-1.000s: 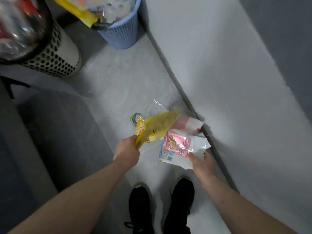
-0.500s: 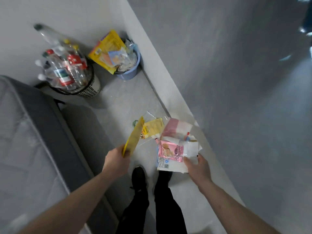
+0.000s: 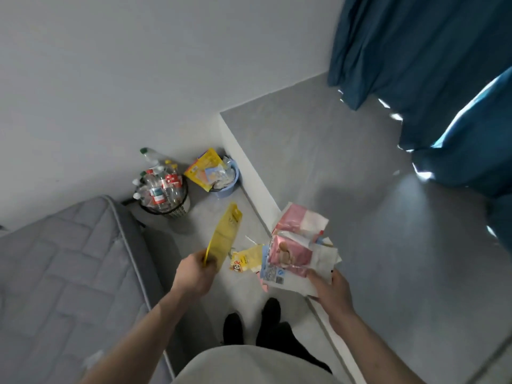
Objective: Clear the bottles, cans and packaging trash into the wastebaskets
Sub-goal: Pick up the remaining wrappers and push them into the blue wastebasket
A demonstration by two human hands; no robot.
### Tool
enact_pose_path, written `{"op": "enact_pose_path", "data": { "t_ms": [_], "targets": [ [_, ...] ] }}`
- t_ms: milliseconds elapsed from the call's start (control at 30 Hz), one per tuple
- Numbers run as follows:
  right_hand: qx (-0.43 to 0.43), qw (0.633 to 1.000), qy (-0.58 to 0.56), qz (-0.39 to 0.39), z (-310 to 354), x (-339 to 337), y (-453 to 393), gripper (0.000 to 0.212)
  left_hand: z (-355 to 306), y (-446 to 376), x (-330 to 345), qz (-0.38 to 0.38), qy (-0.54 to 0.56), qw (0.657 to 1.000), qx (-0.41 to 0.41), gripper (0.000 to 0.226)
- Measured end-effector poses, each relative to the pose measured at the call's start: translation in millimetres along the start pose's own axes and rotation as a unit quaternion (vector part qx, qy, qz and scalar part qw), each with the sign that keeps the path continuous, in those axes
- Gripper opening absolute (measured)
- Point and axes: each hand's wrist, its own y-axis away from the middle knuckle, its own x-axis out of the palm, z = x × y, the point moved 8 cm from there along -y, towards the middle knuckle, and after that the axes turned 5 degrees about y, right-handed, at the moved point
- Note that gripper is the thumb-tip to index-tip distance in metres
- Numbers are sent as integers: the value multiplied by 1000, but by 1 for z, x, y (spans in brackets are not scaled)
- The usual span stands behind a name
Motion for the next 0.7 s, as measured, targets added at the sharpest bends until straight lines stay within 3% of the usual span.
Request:
{"op": "enact_pose_path", "data": {
  "t_ms": [367, 700],
  "targets": [
    [-45, 997, 8, 64, 68, -17, -39, 16, -42, 24, -47, -74, 45, 996, -2, 12],
    [-67, 994, -26, 86, 137, 37, -43, 14, -47, -2, -87, -55, 51, 997, -15, 14]
  ]
}}
